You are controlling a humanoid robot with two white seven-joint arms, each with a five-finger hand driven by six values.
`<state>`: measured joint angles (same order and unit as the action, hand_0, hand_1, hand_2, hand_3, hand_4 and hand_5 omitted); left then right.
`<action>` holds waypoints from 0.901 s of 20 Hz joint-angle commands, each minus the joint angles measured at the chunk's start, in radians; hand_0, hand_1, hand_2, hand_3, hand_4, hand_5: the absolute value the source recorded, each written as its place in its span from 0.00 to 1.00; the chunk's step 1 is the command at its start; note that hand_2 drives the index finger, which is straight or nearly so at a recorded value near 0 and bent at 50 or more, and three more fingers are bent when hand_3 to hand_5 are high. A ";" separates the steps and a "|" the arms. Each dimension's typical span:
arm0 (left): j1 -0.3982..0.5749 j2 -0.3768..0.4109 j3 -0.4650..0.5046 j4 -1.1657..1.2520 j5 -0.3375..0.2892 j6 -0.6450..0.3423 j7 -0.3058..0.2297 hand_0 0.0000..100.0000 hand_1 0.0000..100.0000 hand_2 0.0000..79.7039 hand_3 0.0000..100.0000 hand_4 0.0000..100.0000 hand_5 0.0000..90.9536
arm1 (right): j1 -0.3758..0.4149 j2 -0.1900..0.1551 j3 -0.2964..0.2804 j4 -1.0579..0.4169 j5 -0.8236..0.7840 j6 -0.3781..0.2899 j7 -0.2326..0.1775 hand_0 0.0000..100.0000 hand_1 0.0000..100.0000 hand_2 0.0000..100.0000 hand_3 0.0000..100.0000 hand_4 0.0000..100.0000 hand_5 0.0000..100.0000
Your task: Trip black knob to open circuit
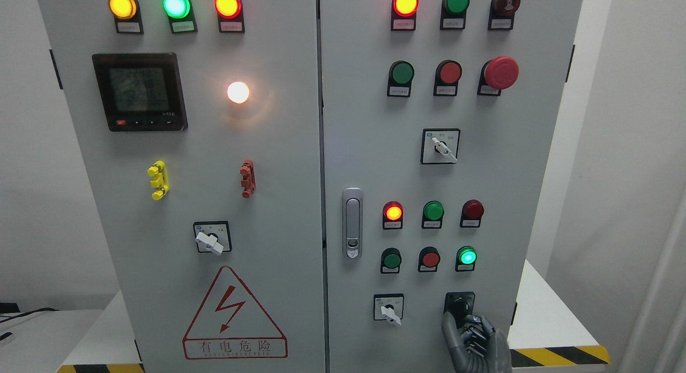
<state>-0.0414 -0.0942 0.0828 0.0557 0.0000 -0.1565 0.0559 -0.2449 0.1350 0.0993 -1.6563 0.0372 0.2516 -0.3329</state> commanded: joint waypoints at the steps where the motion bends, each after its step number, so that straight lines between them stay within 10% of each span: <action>1: 0.000 0.001 0.000 0.001 -0.031 0.000 -0.001 0.12 0.39 0.00 0.00 0.00 0.00 | 0.001 0.000 -0.003 0.001 0.003 -0.023 -0.003 0.36 0.61 0.62 0.90 0.93 1.00; 18: 0.000 -0.001 0.000 0.001 -0.031 0.000 -0.001 0.12 0.39 0.00 0.00 0.00 0.00 | 0.003 -0.002 -0.010 0.001 0.007 -0.022 -0.003 0.37 0.65 0.60 0.89 0.92 1.00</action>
<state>-0.0414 -0.0942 0.0828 0.0560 0.0000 -0.1565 0.0559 -0.2438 0.1345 0.0938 -1.6556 0.0429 0.2518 -0.3340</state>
